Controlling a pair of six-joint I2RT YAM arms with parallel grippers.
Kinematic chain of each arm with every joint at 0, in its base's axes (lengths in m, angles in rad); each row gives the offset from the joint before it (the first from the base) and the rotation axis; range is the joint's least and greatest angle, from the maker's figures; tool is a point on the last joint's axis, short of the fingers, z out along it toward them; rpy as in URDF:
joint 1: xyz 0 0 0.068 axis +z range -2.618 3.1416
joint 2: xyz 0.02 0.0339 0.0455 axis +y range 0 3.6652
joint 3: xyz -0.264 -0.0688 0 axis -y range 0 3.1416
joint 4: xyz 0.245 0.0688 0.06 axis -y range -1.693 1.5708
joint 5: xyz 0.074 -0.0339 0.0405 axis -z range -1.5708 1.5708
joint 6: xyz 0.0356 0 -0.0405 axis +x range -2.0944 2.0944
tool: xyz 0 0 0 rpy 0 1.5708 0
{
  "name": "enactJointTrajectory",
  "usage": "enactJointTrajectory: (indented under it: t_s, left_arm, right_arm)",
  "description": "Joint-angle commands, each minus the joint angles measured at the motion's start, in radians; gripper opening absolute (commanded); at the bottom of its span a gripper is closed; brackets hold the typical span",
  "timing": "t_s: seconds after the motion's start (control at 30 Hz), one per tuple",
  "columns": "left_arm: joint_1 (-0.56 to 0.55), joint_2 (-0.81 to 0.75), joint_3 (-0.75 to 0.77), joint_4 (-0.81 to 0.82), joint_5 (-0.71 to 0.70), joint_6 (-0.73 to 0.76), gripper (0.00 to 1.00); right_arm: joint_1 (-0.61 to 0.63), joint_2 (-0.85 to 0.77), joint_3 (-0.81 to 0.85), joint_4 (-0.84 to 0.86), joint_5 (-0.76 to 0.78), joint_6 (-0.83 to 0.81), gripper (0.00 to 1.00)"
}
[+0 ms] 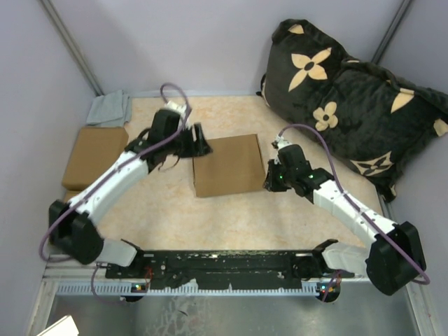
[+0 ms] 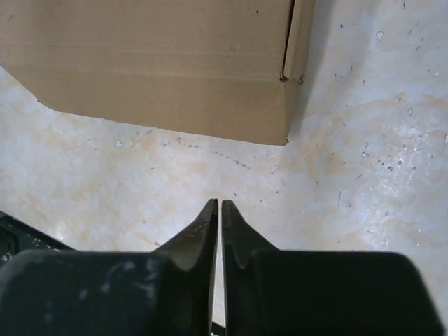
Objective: Fold the paper box
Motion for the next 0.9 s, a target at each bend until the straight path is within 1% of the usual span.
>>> enactJointTrajectory:
  t_s: [0.0, 0.03, 0.13, 0.17, 0.2, 0.27, 0.3, 0.33, 0.5, 0.67, 0.87]
  left_arm:
    - [0.002, 0.306, 0.402, 0.042, 0.012, 0.058, 0.66]
    - [0.005, 0.398, 0.524, 0.03, 0.006, 0.071, 0.64]
    - [0.025, 0.692, 0.888, -0.024, 0.067, 0.08, 0.6]
    - [0.028, 0.814, 0.995, -0.048, 0.073, 0.078, 0.59]
    - [0.031, 0.89, 1.1, -0.067, 0.082, 0.077, 0.58]
    - [0.037, 1.015, 1.238, -0.086, 0.103, 0.064, 0.56]
    - [0.04, 1.048, 1.26, -0.068, 0.116, 0.059, 0.56]
    - [0.041, 1.066, 1.249, -0.045, 0.12, 0.054, 0.56]
    - [0.044, 1.07, 1.09, 0.095, 0.126, 0.045, 0.55]
    - [0.046, 1.12, 1.07, 0.099, 0.164, 0.044, 0.54]
    - [0.046, 1.122, 0.993, 0.127, 0.224, 0.038, 0.53]
  right_arm:
    - [0.006, -0.029, -0.06, 0.04, 0.028, 0.095, 0.0]
    - [0.011, -0.034, -0.099, 0.084, 0.037, 0.118, 0.0]
    - [0.017, -0.027, -0.205, 0.216, 0.046, 0.174, 0.0]
    - [0.021, -0.021, -0.231, 0.248, 0.046, 0.187, 0.0]
    - [0.031, -0.017, -0.252, 0.281, 0.052, 0.193, 0.0]
    - [0.057, -0.015, -0.277, 0.32, 0.095, 0.2, 0.0]
    - [0.068, -0.011, -0.278, 0.331, 0.117, 0.199, 0.0]
    - [0.074, -0.005, -0.279, 0.339, 0.136, 0.199, 0.0]
    - [0.08, 0.049, -0.259, 0.366, 0.191, 0.193, 0.0]
    - [0.08, 0.159, -0.238, 0.434, 0.205, 0.211, 0.0]
    - [0.079, 0.333, -0.143, 0.517, 0.208, 0.238, 0.0]
